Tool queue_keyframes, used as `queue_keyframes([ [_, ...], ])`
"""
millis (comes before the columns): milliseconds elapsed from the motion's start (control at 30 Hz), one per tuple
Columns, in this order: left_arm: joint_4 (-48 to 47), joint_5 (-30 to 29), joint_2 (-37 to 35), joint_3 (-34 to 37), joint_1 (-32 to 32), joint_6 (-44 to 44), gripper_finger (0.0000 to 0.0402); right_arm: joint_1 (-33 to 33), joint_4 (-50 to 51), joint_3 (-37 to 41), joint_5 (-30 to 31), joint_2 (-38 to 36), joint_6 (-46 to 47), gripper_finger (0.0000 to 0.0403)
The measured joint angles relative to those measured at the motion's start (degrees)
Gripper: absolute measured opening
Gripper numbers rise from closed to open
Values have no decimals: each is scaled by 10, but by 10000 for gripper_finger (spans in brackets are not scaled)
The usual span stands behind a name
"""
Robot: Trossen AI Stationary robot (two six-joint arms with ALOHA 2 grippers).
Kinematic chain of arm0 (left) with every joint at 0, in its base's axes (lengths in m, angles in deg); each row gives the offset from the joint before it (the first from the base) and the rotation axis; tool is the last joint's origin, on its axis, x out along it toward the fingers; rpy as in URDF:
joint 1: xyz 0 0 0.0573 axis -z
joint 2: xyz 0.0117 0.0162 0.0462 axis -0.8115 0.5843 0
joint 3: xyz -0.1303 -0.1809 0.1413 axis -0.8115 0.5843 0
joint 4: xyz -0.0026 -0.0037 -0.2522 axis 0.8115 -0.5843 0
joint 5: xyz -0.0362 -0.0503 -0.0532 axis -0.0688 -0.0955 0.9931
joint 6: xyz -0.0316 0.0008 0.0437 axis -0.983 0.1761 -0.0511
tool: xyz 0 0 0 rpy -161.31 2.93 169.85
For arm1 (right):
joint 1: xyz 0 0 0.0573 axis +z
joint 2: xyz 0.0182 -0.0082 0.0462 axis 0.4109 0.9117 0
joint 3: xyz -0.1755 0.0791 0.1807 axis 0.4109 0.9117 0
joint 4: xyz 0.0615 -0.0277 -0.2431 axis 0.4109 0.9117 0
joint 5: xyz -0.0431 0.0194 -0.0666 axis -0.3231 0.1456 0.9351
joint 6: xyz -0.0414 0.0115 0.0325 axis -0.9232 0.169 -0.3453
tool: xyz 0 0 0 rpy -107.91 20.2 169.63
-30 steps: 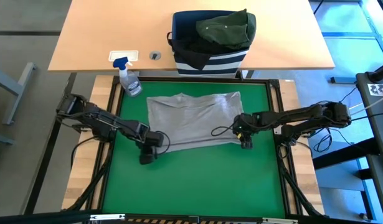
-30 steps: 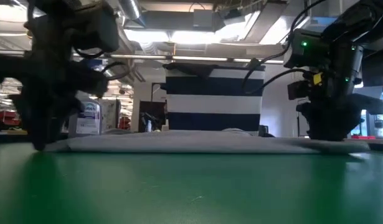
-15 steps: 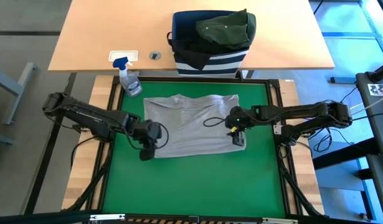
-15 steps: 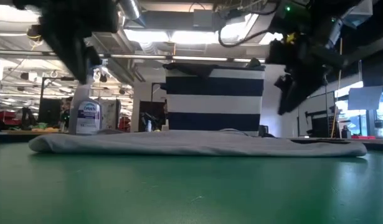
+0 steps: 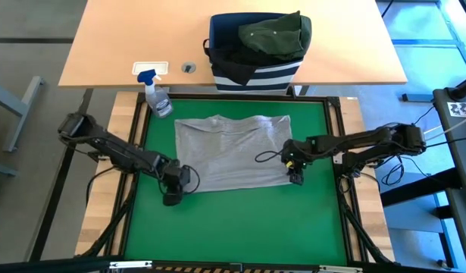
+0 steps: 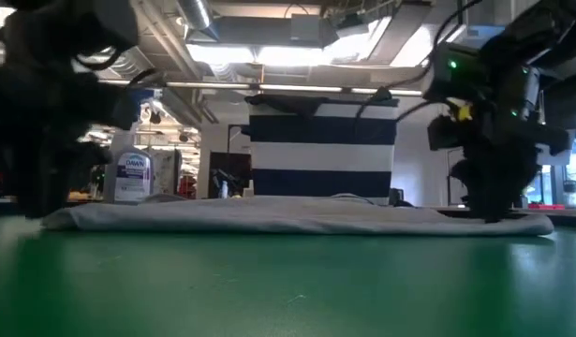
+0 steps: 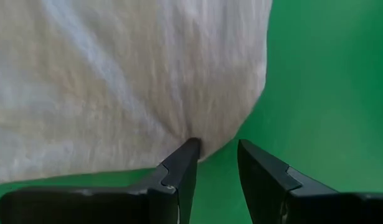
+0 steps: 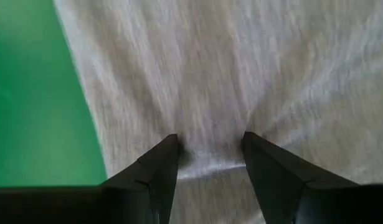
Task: Fold Laundry from Bin
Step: Fold the gray shirt
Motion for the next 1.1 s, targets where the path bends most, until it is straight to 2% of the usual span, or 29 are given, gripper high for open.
queue_keyframes([
  [133,-3,3,3,10,24,1,110,17,-4,15,-14,-2,34,182],
  [333,-74,47,-3,-13,46,2,110,114,14,-2,-50,-1,59,182],
  [467,-137,69,-24,-78,36,7,110,147,92,-62,-47,-2,60,182],
  [567,-175,58,-42,-148,12,9,110,143,133,-129,-8,-18,51,182],
  [633,-169,38,-56,-194,-11,11,110,132,142,-169,28,-33,21,182],
  [700,-169,-8,-66,-227,-42,13,110,117,137,-198,76,-50,-28,182],
  [767,-167,-56,-67,-248,-83,19,110,97,144,-202,127,-59,-92,182],
  [833,-163,-79,-67,-254,-135,35,110,66,136,-193,153,-59,-135,182],
  [933,-147,-65,-56,-244,-224,71,110,-4,100,-173,151,-55,-150,182],
  [1100,-76,7,-16,-200,-358,199,110,-115,53,-149,142,-38,-149,182],
])
